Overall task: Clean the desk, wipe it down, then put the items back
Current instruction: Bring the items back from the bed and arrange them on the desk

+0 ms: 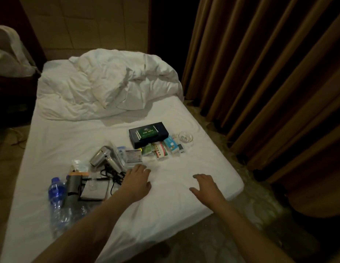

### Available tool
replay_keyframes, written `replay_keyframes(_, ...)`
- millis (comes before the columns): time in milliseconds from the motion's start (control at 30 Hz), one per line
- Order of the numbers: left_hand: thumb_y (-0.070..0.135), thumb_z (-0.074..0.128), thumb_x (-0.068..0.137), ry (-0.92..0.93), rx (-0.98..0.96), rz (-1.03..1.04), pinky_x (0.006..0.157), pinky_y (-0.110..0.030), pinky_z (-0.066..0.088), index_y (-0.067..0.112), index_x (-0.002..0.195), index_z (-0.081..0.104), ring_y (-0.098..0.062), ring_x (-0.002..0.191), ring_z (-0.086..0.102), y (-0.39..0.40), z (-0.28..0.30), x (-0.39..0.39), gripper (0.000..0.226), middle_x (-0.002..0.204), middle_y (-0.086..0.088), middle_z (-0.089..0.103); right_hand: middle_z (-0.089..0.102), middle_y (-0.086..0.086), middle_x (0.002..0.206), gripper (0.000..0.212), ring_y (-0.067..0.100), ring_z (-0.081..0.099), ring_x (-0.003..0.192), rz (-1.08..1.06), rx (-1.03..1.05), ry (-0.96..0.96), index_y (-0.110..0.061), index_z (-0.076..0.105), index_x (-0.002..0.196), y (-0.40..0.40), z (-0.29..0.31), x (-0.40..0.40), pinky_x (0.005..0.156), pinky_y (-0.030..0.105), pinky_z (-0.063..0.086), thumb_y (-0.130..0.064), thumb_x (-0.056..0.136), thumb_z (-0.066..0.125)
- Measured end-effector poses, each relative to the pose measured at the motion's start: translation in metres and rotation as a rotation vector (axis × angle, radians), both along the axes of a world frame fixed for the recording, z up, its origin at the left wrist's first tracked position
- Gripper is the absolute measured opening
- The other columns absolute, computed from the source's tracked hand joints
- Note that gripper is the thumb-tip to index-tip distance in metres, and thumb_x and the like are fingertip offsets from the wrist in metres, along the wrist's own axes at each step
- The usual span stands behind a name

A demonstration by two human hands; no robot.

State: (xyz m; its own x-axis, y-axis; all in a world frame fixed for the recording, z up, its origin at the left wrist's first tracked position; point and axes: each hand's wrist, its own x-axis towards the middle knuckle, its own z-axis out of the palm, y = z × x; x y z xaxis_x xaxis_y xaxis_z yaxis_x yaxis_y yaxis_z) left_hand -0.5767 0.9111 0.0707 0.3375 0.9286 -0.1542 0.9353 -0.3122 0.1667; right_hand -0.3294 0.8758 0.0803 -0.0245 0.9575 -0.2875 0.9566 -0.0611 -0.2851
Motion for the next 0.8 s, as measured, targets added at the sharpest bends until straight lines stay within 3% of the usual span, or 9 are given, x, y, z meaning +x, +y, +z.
replay_keyframes(267,0.033,0.044,0.094,0.006,-0.096,0.109,0.11,-0.036,0.024,0.017,0.14,0.036,-0.022,0.137,0.024,0.099,-0.014,0.017,0.05,0.148,-0.005,0.031,0.038,0.003,0.146,0.053,0.02,0.028,0.136,0.06,-0.055,0.003,-0.015,0.033,0.144,0.116,-0.025,0.021,0.109,0.029,0.028,-0.035,0.097,0.048)
replay_keyframes(600,0.032,0.046,0.094,-0.051,-0.164,0.496,0.105,-0.036,0.032,0.014,0.14,0.038,-0.023,0.136,0.029,0.234,-0.029,0.03,0.05,0.146,-0.006,0.036,0.045,0.011,0.136,0.05,0.025,0.036,0.127,0.283,-0.073,0.113,-0.009,0.04,0.138,0.315,-0.049,0.015,0.103,0.031,0.033,-0.03,0.094,0.054)
replay_keyframes(800,0.031,0.048,0.093,-0.172,-0.232,0.674,0.104,-0.038,0.034,0.012,0.139,0.04,-0.026,0.132,0.033,0.297,-0.065,0.027,0.05,0.142,-0.009,0.041,0.044,0.01,0.139,0.051,0.024,0.034,0.13,0.285,-0.128,0.159,-0.009,0.039,0.139,0.39,-0.081,-0.002,0.105,0.032,0.033,-0.029,0.094,0.055)
